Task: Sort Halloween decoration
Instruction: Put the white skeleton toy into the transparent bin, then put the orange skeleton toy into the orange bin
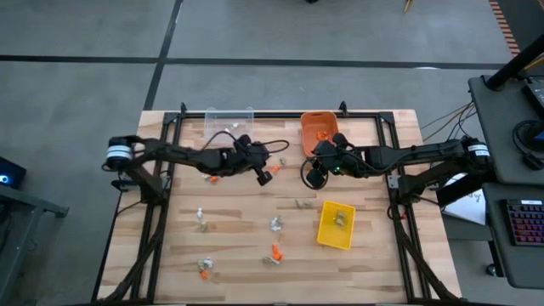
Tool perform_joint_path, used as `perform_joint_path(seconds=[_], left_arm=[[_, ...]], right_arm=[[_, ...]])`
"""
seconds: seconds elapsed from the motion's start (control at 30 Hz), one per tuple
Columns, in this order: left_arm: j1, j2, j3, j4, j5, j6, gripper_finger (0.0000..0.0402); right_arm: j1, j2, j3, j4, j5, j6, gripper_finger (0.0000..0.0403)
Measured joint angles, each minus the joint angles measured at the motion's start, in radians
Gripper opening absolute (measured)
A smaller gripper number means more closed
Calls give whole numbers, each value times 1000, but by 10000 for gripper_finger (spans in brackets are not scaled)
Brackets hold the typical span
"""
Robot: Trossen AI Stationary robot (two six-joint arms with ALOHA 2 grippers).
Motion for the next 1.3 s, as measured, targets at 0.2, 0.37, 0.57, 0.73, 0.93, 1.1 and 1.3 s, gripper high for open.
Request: perform_joint_path(seconds=[0.2, 0.37, 0.57, 0.73, 0.93, 1.1, 1.3], left_arm=[[69, -181, 1, -209, -49, 128, 0], [230, -280, 2, -364, -74, 211, 0], [492, -290, 2, -431, -5, 244, 0], [607, -255, 2, -450, 97, 230, 0], [612, -235, 2, -458, 103, 237, 0], [612, -235, 2, -487, 103, 234, 11], [610, -237, 2, -513, 111, 229, 39]], right_arm=[[0, 0, 0, 6, 0, 5, 114], [0, 0, 0, 14, -1, 13, 118], [0, 0, -1, 23, -1, 12, 115], [0, 0, -1, 22, -1, 12, 109], [0, 0, -2, 22, -1, 6, 112], [0, 0, -2, 22, -1, 6, 118], [0, 0, -3, 31, -1, 5, 125]])
